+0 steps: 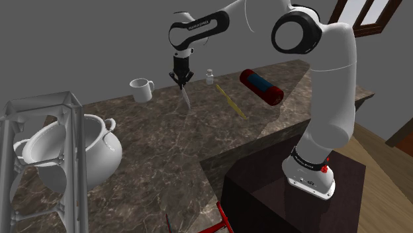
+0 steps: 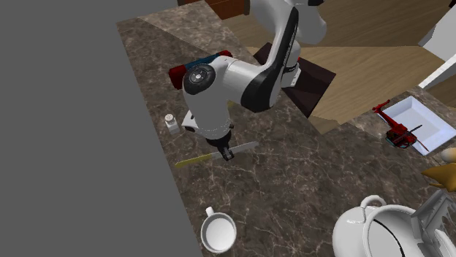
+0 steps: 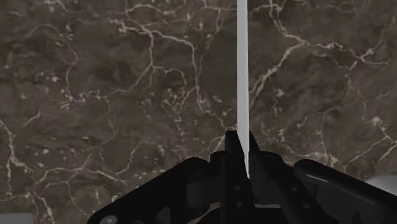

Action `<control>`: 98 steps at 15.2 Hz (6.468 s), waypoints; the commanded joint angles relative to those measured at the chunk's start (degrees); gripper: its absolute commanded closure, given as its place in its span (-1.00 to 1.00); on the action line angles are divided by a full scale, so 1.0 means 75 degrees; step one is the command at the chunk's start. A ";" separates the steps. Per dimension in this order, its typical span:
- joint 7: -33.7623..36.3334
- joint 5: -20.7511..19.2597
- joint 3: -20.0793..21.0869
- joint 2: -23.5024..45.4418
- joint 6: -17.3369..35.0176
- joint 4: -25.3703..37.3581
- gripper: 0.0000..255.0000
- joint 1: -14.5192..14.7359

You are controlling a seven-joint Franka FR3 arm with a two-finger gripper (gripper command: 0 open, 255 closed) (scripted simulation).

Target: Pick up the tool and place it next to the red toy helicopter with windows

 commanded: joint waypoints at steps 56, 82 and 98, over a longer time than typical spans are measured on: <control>0.5247 0.0819 0.2862 -0.4928 0.0820 -0.4885 1.00 0.2791; 0.5262 0.0545 0.3113 -0.3567 0.3611 -0.6384 1.00 0.2840; 0.5146 0.0691 0.3057 -0.3972 0.3066 -0.6229 -1.00 0.2806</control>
